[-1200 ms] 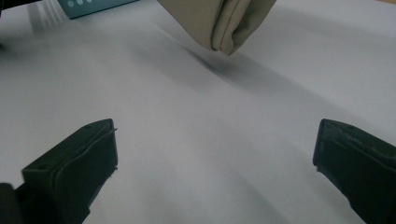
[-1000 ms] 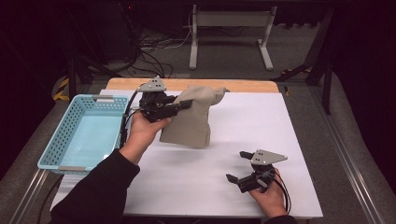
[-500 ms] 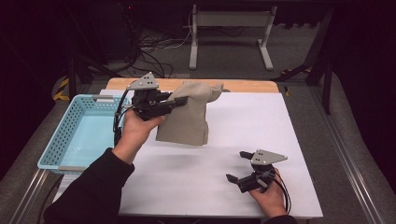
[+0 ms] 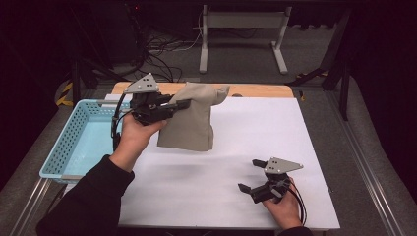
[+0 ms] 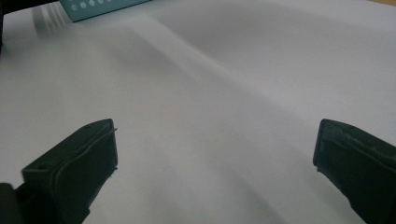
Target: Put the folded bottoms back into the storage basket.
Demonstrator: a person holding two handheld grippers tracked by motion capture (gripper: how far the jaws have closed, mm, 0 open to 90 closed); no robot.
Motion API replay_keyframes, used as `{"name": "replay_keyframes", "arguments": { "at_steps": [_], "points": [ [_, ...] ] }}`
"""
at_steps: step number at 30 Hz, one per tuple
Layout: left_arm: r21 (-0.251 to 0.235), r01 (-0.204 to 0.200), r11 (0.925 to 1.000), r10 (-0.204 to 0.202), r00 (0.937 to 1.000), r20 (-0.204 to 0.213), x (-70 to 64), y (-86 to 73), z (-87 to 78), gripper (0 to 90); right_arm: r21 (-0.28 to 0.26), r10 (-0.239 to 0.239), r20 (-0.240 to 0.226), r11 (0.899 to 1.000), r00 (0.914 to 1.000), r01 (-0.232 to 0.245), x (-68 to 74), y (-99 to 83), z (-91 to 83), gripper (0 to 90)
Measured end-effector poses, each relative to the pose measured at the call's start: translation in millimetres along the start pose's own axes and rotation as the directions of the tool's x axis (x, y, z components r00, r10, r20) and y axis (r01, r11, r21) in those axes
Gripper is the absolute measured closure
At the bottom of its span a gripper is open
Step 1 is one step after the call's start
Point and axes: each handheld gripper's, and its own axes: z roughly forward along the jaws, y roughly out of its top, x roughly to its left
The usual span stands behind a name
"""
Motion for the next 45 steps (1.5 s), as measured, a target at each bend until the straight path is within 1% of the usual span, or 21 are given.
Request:
{"name": "replay_keyframes", "arguments": {
  "at_steps": [5,8,9,10,11,12,14,16,19,21,23,25,30,33,34,35,38,39,45],
  "points": [
    [-0.004,0.004,1.0,-0.004,1.0,-0.006,3.2,1.4,-7.4,70.6,0.0,0.002,0.0,1.0,1.0,-0.002,-0.1,0.0,0.0,0.5],
    [-0.006,-0.002,1.0,0.001,0.9998,-0.022,5.9,2.5,-15.2,70.6,0.0,0.003,0.0,1.0,1.0,-0.003,-0.1,0.0,0.0,0.4],
    [-0.006,-0.002,1.0,0.001,0.9998,-0.022,5.9,2.5,-15.2,70.6,0.001,0.004,0.0,1.0,1.0,-0.004,-0.1,0.0,0.0,0.4],
    [-0.01,0.001,1.0,-0.002,0.9996,-0.027,7.5,3.2,-19.4,70.7,0.0,0.004,0.0,1.0,1.0,-0.004,-0.1,0.0,0.0,0.4],
    [-0.01,0.001,1.0,-0.002,0.9996,-0.027,7.5,3.2,-19.4,70.6,0.0,0.004,0.0,1.0,1.0,-0.004,-0.1,0.0,0.0,0.5],
    [-0.014,0.004,0.9999,-0.004,0.9994,-0.033,9.1,3.8,-24.0,70.7,0.001,0.004,0.001,1.0,1.0,-0.004,-0.1,-0.1,0.0,0.4],
    [-0.016,0.002,0.9999,-0.003,0.9992,-0.039,10.1,4.0,-26.4,70.6,0.001,0.005,0.001,1.0,1.0,-0.005,-0.2,-0.1,0.0,0.4],
    [-0.022,0.007,0.9997,-0.008,0.9987,-0.05,12.8,3.9,-33.1,70.6,0.001,0.006,0.002,1.0,1.0,-0.006,-0.2,-0.1,0.0,0.4],
    [-0.023,0.012,0.9997,-0.013,0.9984,-0.055,15.2,3.5,-38.4,70.6,0.001,0.006,0.002,1.0,1.0,-0.006,-0.2,-0.1,0.0,0.4],
    [-0.021,0.009,0.9997,-0.01,0.9978,-0.065,16.5,3.6,-42.4,70.6,0.001,0.005,0.002,1.0,1.0,-0.005,-0.2,-0.1,0.1,0.4],
    [-0.021,0.009,0.9997,-0.01,0.9978,-0.066,16.9,3.7,-43.8,70.6,0.002,0.005,0.002,1.0,1.0,-0.005,-0.2,-0.1,0.2,0.4],
    [-0.026,0.008,0.9996,-0.01,0.997,-0.077,18.6,4.2,-49.7,70.6,0.002,0.005,0.003,1.0,1.0,-0.005,-0.2,-0.1,0.1,0.5],
    [-0.03,0.012,0.9995,-0.015,0.9961,-0.087,21.0,4.2,-57.3,70.6,0.002,0.004,0.003,1.0,1.0,-0.004,-0.1,-0.1,0.2,0.4],
    [-0.032,0.014,0.9994,-0.017,0.9948,-0.101,23.6,3.9,-65.7,70.5,0.001,0.001,0.006,1.0,1.0,-0.001,0.1,0.0,0.1,0.4],
    [-0.032,0.014,0.9994,-0.017,0.9948,-0.101,23.6,3.9,-65.7,70.5,0.001,0.001,0.005,1.0,1.0,-0.001,0.1,0.0,0.1,0.4],
    [-0.034,0.013,0.9993,-0.016,0.9939,-0.109,25.3,4.0,-70.5,70.5,0.001,0.0,0.006,1.0,1.0,0.0,0.1,0.0,0.1,0.4],
    [-0.039,0.011,0.9992,-0.016,0.9924,-0.122,28.0,4.3,-78.3,70.5,0.001,0.001,0.006,1.0,1.0,-0.001,0.2,0.0,0.0,0.5],
    [-0.039,0.011,0.9992,-0.016,0.9924,-0.122,28.0,4.3,-78.3,70.6,0.002,0.002,0.005,1.0,1.0,-0.002,0.3,0.0,0.1,0.4],
    [-0.053,0.019,0.9984,-0.027,0.9879,-0.153,34.4,3.6,-97.8,70.5,0.002,0.001,0.006,1.0,1.0,-0.001,0.2,0.0,0.1,0.4]
  ]
}}
